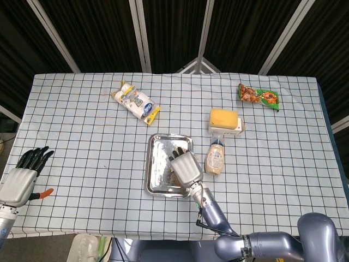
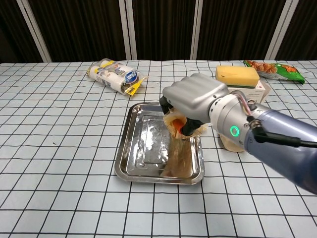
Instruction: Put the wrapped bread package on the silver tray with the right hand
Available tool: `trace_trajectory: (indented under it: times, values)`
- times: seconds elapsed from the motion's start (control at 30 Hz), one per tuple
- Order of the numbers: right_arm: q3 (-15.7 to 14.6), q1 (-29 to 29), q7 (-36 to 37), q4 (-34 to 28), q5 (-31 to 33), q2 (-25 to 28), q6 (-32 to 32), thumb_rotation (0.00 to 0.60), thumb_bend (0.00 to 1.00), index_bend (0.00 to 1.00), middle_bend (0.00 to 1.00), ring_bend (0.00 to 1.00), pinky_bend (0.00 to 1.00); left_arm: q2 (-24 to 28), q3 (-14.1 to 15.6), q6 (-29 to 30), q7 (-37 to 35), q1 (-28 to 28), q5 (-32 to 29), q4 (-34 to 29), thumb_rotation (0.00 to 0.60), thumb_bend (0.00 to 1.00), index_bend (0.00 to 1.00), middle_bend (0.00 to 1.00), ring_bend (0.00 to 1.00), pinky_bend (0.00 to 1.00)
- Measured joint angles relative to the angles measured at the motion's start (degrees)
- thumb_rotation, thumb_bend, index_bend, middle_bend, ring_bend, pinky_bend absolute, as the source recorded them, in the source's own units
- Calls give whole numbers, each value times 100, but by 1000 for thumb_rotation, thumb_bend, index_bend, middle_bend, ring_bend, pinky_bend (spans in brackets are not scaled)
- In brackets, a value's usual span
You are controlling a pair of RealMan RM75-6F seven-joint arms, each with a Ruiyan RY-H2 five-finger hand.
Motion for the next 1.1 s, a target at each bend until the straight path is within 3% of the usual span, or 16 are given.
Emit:
trace_trajectory:
  times: [0.07,0.13,0.2,0.27,0.37,0.47,0.67,0.87,0.97,1.1]
  values:
    - [-22,50,33,99,-3,-98,51,600,606,436,341,245,542,1,4,3,-2,0,7,-5,600,43,0,0,0,0]
    - [-55,77,68,129,-38,-146,134,600,604,348,322,242,542,0,9,8,5,2,17,-13,600,43,0,0,0,0]
    - [-86,88,85,125,-80,-163,208,600,524,140,245,192,519,0,13,16,11,4,27,-19,600,42,0,0,0,0]
    - [-127,85,86,61,-141,-152,303,600,387,12,155,101,461,-2,15,29,16,9,34,-23,600,42,0,0,0,0]
    - [-192,50,52,-139,-166,-102,467,600,262,0,52,7,369,-9,13,13,26,4,23,-21,600,42,0,0,0,0]
    - [-262,1,-64,-417,-143,-27,676,600,216,0,5,0,327,-22,5,-18,39,-15,9,-18,600,43,0,0,0,0]
    - [-517,-133,-322,-1048,-211,178,1133,600,205,0,0,0,294,-48,10,-47,99,-31,9,-26,600,43,0,0,0,0]
    - [-873,-397,-429,-1515,-608,570,1656,600,205,0,0,0,118,-34,21,7,87,-10,34,-40,600,42,0,0,0,0]
    - [-1122,-650,-182,-1579,-960,927,1898,600,205,0,0,0,21,-22,19,59,42,3,60,-32,600,43,0,0,0,0]
    - [-1541,-1119,660,-1464,-1496,1483,2258,600,205,0,0,0,0,-55,14,172,-9,14,160,26,600,43,0,0,0,0]
